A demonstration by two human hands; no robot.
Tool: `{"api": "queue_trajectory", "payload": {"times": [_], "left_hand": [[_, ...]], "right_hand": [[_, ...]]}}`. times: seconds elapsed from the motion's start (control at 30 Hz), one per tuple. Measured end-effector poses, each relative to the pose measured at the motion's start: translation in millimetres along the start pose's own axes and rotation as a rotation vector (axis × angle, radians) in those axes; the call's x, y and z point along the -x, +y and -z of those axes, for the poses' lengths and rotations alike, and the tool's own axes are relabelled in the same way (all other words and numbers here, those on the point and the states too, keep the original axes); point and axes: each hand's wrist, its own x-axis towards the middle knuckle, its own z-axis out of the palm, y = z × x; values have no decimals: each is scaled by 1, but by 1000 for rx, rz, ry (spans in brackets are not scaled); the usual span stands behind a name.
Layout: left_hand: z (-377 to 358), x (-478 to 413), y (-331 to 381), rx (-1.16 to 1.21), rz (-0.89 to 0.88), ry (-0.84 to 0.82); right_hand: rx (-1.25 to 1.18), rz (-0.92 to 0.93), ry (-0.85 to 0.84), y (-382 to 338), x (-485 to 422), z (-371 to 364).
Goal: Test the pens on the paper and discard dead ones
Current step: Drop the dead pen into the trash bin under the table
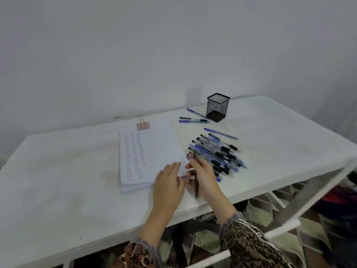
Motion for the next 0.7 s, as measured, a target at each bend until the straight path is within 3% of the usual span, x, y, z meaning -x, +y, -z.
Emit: {"api": "queue_trajectory", "payload": {"times": [0.27,0.5,0.7], "left_hand": [[-24,56,52,127,-182,-81],[-83,104,84,230,-354,-159],[-168,131,92,226,-276,-414]], "right_hand": [[-25,97,145,7,70,59],[3,93,457,39,114,138],[91,31,645,92,124,224]]}}
